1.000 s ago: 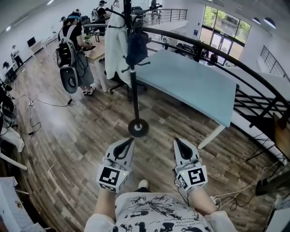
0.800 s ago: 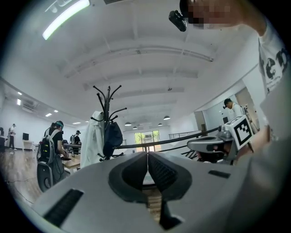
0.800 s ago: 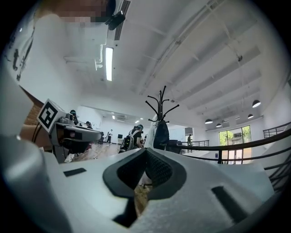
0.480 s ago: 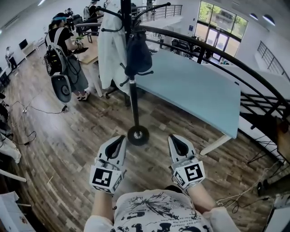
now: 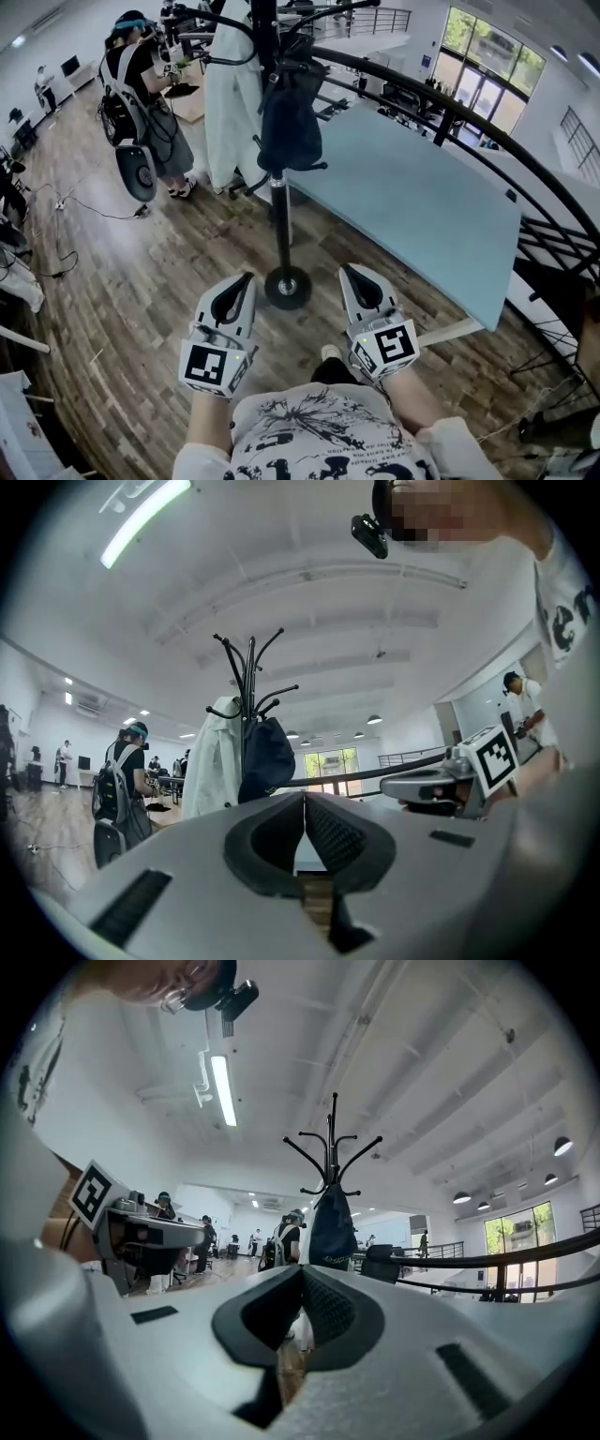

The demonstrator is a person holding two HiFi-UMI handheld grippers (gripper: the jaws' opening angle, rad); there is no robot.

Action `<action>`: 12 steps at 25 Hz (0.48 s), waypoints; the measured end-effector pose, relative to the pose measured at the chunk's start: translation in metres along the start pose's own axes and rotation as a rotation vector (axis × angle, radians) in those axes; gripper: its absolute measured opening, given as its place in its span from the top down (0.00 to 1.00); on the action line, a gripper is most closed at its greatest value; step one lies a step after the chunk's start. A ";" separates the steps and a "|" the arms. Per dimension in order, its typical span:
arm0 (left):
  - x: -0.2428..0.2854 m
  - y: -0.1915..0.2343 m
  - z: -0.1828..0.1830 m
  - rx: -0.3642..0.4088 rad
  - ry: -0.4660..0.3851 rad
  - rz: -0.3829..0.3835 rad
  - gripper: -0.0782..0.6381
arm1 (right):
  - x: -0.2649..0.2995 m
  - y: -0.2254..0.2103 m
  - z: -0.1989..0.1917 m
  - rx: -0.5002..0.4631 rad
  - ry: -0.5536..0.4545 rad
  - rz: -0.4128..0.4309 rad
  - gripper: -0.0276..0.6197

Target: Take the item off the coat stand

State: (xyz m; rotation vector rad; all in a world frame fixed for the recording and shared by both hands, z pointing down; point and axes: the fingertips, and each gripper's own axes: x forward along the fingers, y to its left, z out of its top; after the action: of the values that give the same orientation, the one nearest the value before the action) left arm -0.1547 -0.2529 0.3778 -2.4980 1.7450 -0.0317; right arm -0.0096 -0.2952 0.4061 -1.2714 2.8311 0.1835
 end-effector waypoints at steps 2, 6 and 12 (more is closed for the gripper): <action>0.023 0.001 0.005 0.009 -0.003 0.036 0.88 | 0.021 -0.024 0.004 0.000 -0.005 0.032 0.97; 0.068 0.004 0.023 0.023 -0.015 0.115 0.88 | 0.060 -0.068 0.012 -0.001 -0.003 0.101 0.97; 0.128 0.007 0.043 0.039 -0.047 0.224 0.88 | 0.125 -0.119 0.033 -0.012 -0.040 0.225 0.96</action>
State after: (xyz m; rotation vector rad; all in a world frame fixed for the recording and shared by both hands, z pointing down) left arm -0.1141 -0.3721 0.3295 -2.2436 1.9725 0.0089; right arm -0.0043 -0.4628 0.3520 -0.9368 2.9363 0.2290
